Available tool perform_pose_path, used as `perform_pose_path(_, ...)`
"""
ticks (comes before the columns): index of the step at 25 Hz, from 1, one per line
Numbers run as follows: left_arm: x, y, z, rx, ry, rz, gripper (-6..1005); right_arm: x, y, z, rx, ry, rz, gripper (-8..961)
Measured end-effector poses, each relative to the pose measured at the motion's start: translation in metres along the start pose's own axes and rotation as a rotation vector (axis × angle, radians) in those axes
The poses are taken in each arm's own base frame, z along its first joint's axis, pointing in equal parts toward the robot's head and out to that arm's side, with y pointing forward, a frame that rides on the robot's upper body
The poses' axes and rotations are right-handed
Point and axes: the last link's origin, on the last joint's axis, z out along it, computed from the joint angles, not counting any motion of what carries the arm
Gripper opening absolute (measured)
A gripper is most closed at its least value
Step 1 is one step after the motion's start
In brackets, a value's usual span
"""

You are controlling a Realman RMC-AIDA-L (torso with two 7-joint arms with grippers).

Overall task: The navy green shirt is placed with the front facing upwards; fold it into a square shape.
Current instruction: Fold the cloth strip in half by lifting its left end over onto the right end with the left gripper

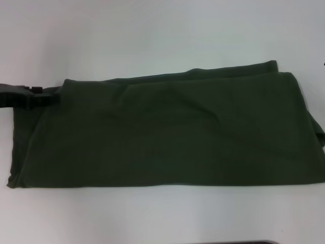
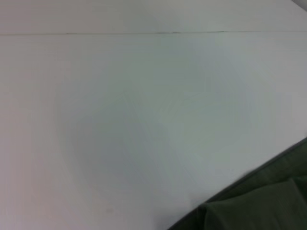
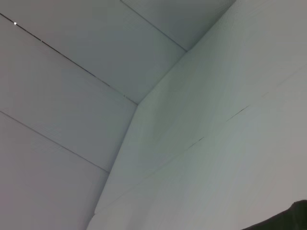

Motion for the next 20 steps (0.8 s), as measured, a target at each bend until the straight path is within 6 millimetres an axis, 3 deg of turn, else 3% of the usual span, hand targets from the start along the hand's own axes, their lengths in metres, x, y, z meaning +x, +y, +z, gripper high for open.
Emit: perform_pose_path(20, 0.0003, -0.006, -0.0045, 0.042, -0.011, 0.021, 625, 0.0012, 0.0011, 0.0014, -0.007, -0.004, 0.009, 812)
